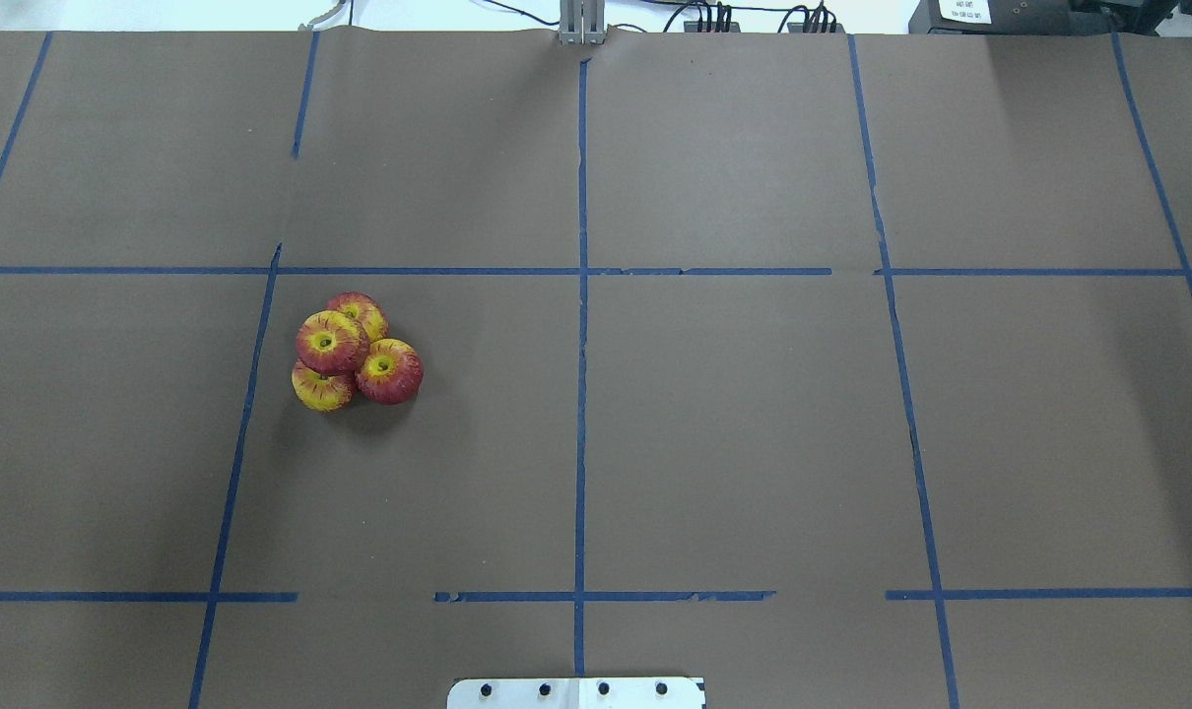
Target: Stack apples
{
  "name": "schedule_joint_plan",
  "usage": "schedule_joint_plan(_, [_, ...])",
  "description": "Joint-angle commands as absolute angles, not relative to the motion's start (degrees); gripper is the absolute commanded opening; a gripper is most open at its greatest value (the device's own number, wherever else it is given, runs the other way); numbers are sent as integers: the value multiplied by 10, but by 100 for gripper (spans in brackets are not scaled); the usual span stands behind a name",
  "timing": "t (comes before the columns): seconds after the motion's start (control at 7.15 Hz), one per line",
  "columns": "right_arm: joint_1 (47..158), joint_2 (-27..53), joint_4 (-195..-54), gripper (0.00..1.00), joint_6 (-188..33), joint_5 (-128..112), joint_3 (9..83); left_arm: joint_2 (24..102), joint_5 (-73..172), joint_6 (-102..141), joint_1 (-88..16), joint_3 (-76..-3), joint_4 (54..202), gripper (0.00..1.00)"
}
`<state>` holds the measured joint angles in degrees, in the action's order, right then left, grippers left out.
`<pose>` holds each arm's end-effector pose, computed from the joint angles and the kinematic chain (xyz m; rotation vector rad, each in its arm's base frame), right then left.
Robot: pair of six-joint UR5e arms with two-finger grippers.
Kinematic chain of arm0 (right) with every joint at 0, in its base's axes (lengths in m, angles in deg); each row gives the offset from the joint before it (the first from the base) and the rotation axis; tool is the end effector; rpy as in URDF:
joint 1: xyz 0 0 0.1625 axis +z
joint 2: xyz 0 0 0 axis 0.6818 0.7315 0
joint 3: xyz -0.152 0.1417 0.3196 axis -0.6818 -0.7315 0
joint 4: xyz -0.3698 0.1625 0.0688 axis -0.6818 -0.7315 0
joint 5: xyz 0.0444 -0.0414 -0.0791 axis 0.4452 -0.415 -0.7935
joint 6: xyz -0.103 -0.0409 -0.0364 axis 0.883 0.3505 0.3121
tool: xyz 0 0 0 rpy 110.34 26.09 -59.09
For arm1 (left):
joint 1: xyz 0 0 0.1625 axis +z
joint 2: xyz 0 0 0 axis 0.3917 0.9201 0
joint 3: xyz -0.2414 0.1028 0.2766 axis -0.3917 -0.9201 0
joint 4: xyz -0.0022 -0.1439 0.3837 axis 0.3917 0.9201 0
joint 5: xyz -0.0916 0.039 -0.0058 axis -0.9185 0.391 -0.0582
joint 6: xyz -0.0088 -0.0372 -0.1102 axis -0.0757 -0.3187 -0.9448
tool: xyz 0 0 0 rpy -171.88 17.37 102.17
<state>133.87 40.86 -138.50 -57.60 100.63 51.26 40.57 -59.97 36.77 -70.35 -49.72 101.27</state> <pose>0.0627 -0.4334 0.6274 0.0166 -0.7239 -0.0371 -0.0847 -0.4710 0.5597 0.1724 0.7090 0.0318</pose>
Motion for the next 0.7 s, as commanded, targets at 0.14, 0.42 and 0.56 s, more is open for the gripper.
schedule_joint_plan(0.14, [1339, 409, -1385, 100, -576, 1006, 513, 408, -599, 366, -703, -506, 1014, 100])
schedule_joint_plan(0.42, [1339, 409, -1385, 100, -576, 1006, 513, 404, -600, 365, -703, -515, 1017, 100])
schedule_joint_plan(0.56, [1339, 409, -1385, 100, -576, 1006, 513, 413, -601, 368, -699, -500, 1022, 100])
